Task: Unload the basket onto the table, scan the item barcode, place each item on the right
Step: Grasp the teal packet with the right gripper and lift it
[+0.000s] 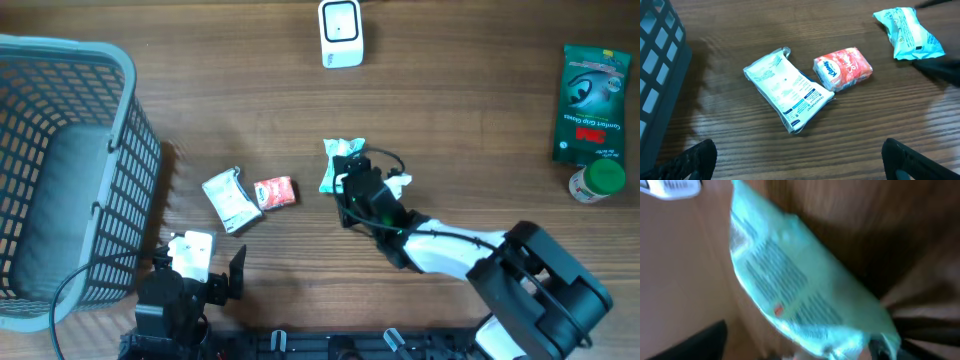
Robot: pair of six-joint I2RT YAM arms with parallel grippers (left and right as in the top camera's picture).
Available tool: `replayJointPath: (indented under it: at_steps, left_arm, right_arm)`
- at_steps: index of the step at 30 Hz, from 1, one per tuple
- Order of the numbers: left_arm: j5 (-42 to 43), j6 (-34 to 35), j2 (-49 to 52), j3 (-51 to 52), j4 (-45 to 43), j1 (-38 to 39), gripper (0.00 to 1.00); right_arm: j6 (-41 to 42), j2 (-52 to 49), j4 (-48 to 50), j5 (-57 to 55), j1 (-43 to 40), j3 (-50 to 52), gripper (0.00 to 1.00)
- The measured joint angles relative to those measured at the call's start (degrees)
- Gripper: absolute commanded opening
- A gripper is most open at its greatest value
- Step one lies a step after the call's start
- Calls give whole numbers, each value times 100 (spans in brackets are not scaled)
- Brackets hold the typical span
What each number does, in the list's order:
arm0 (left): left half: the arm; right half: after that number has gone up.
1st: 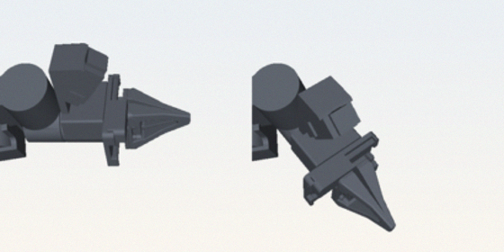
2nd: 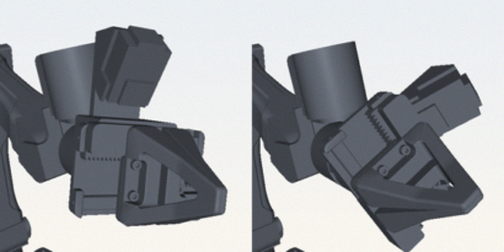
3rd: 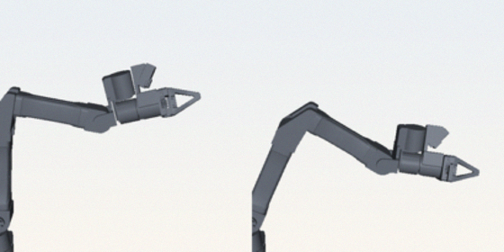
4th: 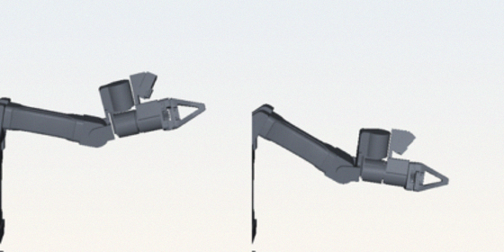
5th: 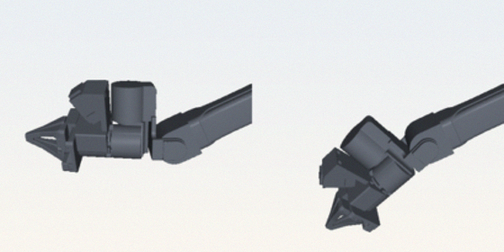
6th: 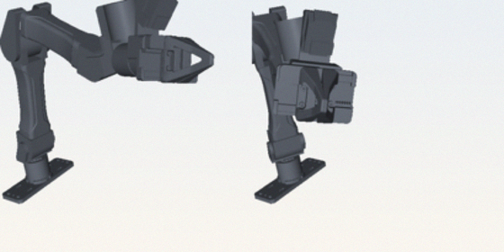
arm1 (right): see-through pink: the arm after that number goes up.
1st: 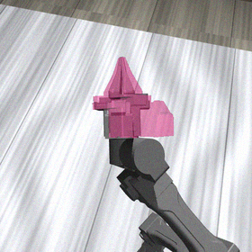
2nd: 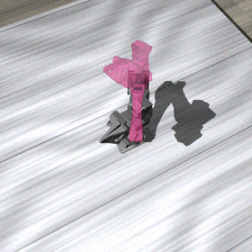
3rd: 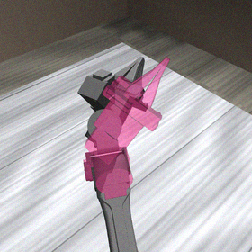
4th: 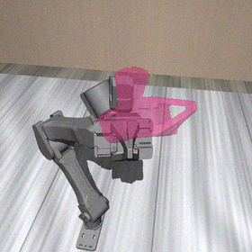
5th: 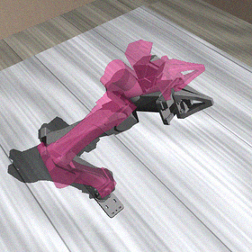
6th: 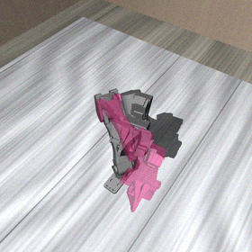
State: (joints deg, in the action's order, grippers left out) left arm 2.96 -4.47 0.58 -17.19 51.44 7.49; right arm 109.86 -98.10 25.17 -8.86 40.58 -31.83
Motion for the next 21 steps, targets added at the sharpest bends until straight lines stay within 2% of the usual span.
replayJointPath:
  at_steps: [2, 4, 8, 11, 14, 17, 18, 19, 20, 21]
  left_arm:
    - [0, -2, 0, 0, 2, 0, 100]
    - [0, -2, 0, 0, 0, 0, 100]
    - [0, -2, 0, 0, 0, 0, 100]
    - [0, -2, 0, 0, 2, 0, 100]
    - [0, -2, 0, 0, 2, 0, 100]
    - [-2, -2, 0, 0, -2, 0, 100]
    - [0, -2, -2, 0, 4, 0, 100]
    - [0, 0, 4, 0, 4, 0, 100]
    - [0, -2, 4, 0, 4, 0, 100]
    - [-2, -2, 4, 0, -4, 0, 100]
  right_arm:
    - [-74, -94, -96, 33, -319, 2, 27]
    - [-472, -175, -33, 46, -651, 63, 5]
    - [-2227, -358, 586, 533, -1086, 258, 5]
    - [-3436, -240, 662, 1025, -1169, 345, 5]
    - [-4312, 297, 240, 1493, -1147, 514, 4]
    - [-5108, 1797, -1040, 1698, -1121, 632, 6]
    - [-5348, 2398, -1539, 1561, -1117, 605, 43]
    - [-5460, 2695, -1919, 1425, -1113, 579, 69]
    - [-5536, 2922, -2181, 1338, -1113, 581, 89]
    - [-5604, 3053, -2361, 1259, -1113, 584, 95]
